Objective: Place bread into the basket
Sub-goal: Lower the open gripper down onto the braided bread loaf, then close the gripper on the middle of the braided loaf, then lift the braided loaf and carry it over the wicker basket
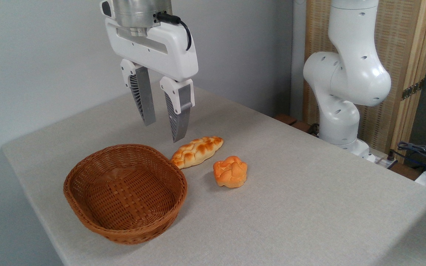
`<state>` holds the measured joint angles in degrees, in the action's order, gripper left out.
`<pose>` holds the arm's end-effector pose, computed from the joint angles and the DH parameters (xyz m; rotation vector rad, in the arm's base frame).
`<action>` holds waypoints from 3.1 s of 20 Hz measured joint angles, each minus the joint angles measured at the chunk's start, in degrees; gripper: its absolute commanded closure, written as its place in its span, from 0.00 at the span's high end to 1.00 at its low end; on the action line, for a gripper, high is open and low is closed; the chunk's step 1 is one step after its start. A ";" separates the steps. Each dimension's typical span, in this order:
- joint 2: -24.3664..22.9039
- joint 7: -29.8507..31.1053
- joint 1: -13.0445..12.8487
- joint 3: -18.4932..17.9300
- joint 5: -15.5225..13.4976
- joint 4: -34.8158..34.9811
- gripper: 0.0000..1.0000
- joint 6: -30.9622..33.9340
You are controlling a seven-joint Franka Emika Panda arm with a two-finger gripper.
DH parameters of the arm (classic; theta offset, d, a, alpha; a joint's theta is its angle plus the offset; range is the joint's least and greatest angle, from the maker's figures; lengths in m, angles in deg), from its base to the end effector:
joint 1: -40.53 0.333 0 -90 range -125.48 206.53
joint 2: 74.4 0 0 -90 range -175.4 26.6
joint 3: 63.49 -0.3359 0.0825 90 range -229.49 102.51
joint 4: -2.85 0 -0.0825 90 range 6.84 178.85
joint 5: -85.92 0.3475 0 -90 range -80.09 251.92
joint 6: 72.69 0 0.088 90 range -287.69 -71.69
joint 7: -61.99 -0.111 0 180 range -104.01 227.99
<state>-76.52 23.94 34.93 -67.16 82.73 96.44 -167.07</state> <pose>0.5126 -0.0224 0.6390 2.9152 -1.0558 0.1026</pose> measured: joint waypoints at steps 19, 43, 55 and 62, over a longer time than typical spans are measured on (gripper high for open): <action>-6.96 -0.31 -3.29 1.04 -0.09 12.43 1.00 -1.98; -8.88 -0.34 -8.09 8.77 -6.97 39.07 0.20 -20.24; -8.61 -0.91 -8.19 8.77 -7.01 39.07 0.10 -20.27; -10.56 -0.91 -7.92 8.33 -7.03 32.54 0.11 -7.60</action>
<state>-87.09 23.03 27.00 -58.83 75.70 128.98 -174.67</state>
